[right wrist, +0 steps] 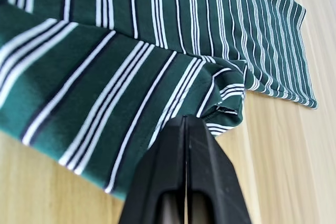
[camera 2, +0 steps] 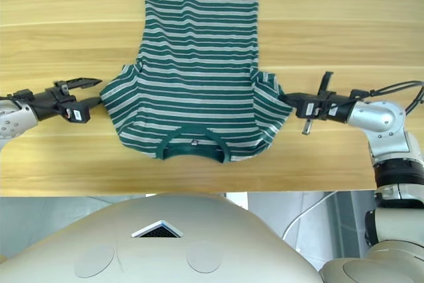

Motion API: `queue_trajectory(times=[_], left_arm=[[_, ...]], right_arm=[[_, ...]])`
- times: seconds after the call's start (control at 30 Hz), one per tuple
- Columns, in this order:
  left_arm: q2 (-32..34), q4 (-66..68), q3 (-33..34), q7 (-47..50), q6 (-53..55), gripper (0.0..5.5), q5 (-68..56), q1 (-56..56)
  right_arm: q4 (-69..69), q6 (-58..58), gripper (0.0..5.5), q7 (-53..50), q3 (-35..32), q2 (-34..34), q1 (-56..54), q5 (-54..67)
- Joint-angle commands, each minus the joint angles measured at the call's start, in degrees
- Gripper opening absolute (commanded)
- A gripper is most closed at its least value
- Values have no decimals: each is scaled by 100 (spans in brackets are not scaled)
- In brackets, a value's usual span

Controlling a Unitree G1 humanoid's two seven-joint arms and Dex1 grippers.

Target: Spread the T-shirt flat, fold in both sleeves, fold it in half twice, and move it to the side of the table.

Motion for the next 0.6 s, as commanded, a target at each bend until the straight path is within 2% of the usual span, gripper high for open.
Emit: queue_trajectory(times=[0.03,0.33,0.6], left_arm=[[37,51,-309,-217,-61,191,28,198],[99,-50,-507,-246,-169,13,-248,240],[93,123,-511,-119,-62,3,-113,85]], right_arm=[[57,-68,0,59,37,8,-132,52],[140,-113,0,41,57,40,-150,15],[190,-151,0,26,77,68,-160,-9]])
